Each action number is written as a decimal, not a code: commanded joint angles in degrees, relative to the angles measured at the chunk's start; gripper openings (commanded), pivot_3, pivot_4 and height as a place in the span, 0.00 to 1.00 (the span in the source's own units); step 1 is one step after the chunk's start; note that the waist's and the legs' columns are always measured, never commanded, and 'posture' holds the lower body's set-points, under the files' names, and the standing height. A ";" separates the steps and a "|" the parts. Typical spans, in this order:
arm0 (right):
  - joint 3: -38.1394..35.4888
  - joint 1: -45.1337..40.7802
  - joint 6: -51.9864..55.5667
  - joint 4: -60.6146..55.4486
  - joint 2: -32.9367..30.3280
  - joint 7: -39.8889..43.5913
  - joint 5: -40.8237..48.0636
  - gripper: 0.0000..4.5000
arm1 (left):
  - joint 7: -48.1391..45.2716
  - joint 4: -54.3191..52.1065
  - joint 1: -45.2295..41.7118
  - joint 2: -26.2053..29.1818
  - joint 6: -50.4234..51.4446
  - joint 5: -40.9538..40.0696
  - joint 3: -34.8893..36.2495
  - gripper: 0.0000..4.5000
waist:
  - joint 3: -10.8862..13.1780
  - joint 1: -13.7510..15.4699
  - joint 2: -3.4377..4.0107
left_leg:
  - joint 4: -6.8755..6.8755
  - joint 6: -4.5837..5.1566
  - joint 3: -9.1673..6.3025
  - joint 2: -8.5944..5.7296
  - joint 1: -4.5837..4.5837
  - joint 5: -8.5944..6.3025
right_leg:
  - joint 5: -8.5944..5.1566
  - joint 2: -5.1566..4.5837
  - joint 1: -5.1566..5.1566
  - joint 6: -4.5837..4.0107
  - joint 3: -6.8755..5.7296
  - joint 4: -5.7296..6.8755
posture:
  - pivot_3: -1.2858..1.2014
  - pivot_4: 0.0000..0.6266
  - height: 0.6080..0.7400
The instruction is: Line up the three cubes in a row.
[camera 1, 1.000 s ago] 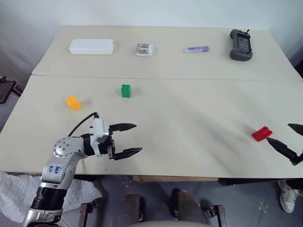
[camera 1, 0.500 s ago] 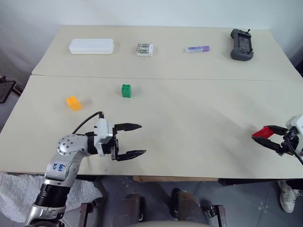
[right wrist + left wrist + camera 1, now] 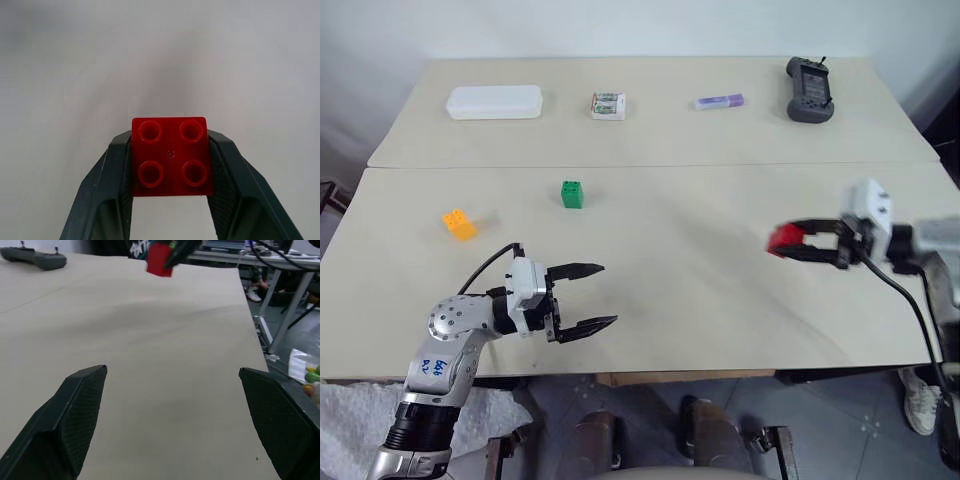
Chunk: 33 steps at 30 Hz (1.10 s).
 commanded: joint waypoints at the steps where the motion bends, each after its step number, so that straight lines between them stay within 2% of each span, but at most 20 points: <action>1: 5.93 -8.59 -4.30 7.51 5.04 4.00 -4.30 0.34 | 0.89 0.64 1.40 0.27 -0.89 -0.49 2.57 1.00 | 0.00 0.07 0.00 | 0.01 0.00 -0.07 -0.03 -0.04 0.00 | -0.01 -0.03 0.00 -0.02 -0.07 0.02 | 0.52 0.24 1.00; 3: 9.16 -13.02 -9.31 14.95 8.33 6.51 -7.46 0.34 | 0.99 0.72 2.07 0.55 -1.11 -0.39 3.23 1.00 | 0.00 0.14 -0.01 | 0.00 0.02 -0.13 -0.11 -0.10 0.00 | -0.01 -0.08 -0.03 -0.03 -0.11 0.02 | 0.52 0.24 1.00; 8: 11.64 -20.45 -19.67 32.78 14.03 8.75 -12.16 0.34 | 2.04 -0.89 3.76 1.06 -1.18 -0.45 4.78 1.00 | 0.00 -0.10 -0.01 | -0.02 0.12 -0.71 -0.40 -0.33 -0.03 | -0.05 -0.24 -0.07 -0.13 -0.49 0.11 | 0.52 0.24 1.00; 16: 10.97 -23.84 -26.20 46.19 17.07 9.32 -15.66 0.34 | 4.47 -5.03 8.03 1.28 -0.88 -0.77 7.21 1.00 | 0.01 -1.31 -0.01 | -0.15 0.14 -1.06 -0.49 -0.39 -0.06 | -0.09 -0.24 -0.09 -0.20 -0.71 0.12 | 0.52 0.24 1.00; 22: 10.47 -24.32 -28.53 49.66 16.62 8.77 -17.73 0.77 | 4.95 -6.00 9.38 1.77 -0.75 -0.68 8.20 1.00 | 0.02 -1.55 0.01 | -0.03 0.09 -0.94 -0.45 -0.39 -0.03 | -0.09 -0.24 -0.06 -0.20 -0.67 0.12 | 0.52 0.24 1.00; 25: 8.12 -24.58 -28.80 48.72 16.28 9.81 -15.73 0.98 | 5.59 -6.05 9.39 1.96 -0.68 -0.87 8.94 1.00 | 0.02 -1.54 0.02 | 0.01 0.01 -0.93 -0.42 -0.38 0.03 | -0.09 -0.23 -0.04 -0.20 -0.66 0.13 | 0.52 0.24 1.00; 30: 4.06 -21.67 -27.65 40.79 14.67 11.95 -8.73 0.99 | 7.99 -5.60 12.03 1.96 -2.00 0.27 12.26 1.00 | 0.04 -1.56 0.06 | -0.01 -0.03 -0.92 -0.38 -0.34 0.05 | -0.09 -0.21 -0.05 -0.20 -0.64 0.14 | 0.52 0.24 1.00; 33: -1.46 -9.48 -18.65 18.09 11.53 10.75 1.02 0.99 | 13.45 -3.39 18.17 -0.43 -3.77 -1.08 22.12 1.00 | 0.03 -1.31 0.04 | -0.06 -0.07 -1.00 -0.33 -0.35 0.03 | -0.10 -0.20 -0.06 -0.22 -0.68 0.13 | 0.52 0.24 1.00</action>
